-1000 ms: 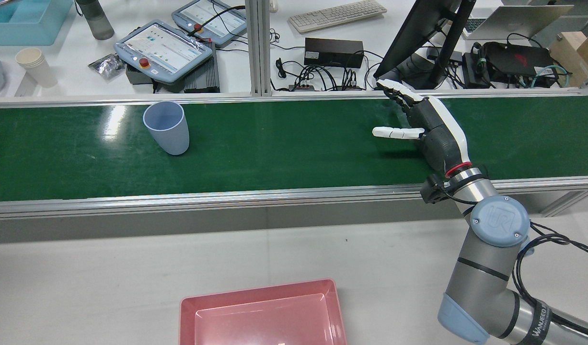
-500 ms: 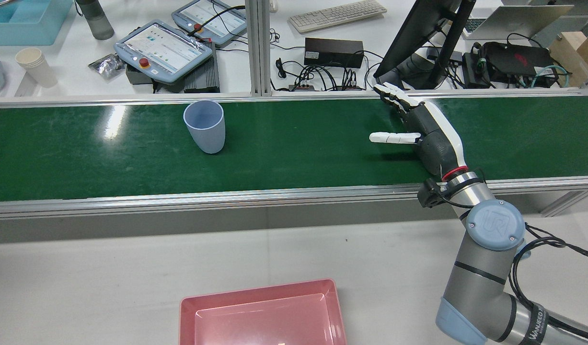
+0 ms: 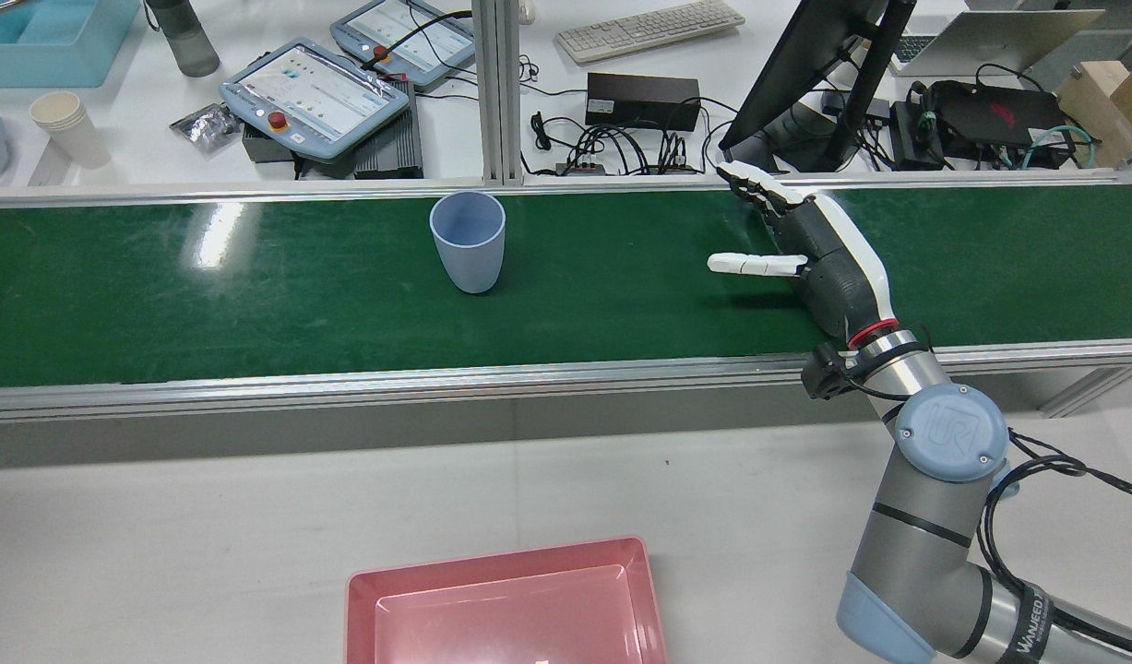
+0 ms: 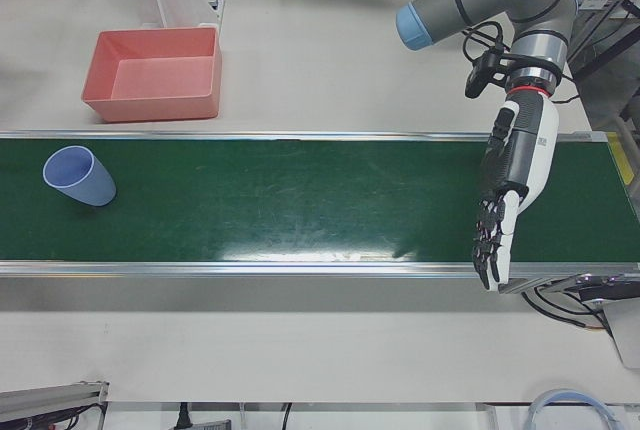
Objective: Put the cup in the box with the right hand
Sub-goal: 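Hold the open right hand in the cup's path and wait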
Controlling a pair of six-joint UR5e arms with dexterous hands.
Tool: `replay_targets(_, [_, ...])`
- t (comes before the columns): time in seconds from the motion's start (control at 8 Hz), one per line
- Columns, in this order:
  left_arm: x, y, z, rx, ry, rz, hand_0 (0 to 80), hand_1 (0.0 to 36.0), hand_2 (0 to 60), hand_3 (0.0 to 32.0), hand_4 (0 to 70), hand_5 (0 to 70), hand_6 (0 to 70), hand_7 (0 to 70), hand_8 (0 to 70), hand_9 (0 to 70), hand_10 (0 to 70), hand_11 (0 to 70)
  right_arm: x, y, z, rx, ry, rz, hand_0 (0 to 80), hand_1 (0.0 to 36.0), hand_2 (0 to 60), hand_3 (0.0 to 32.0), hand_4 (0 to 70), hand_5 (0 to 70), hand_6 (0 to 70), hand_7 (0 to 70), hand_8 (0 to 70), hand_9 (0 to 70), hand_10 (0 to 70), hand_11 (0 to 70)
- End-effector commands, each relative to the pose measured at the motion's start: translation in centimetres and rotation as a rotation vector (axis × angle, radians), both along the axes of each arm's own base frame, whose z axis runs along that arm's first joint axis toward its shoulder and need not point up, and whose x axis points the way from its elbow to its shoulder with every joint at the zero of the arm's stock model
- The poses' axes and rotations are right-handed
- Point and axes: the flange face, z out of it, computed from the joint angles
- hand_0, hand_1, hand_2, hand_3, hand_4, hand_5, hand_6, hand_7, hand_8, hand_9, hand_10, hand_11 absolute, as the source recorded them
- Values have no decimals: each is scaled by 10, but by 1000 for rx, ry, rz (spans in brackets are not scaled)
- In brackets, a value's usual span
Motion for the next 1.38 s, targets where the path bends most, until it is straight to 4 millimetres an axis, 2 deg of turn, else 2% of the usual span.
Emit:
replay_targets(0.0, [1,0,0,0,0,1,0,0,0,0,0,0,0,0,0,0,0,0,0,0,-1,1,0,0,513,193,71,0,19,65,52,210,108,149,0,0])
replay_targets(1.25, [0,0,0,0,0,-1,0,0,0,0,0,0,0,0,0,0,0,0,-2,0,-2,5,22,3,512,188,83,0,77,62,62,251,112,164,0,0])
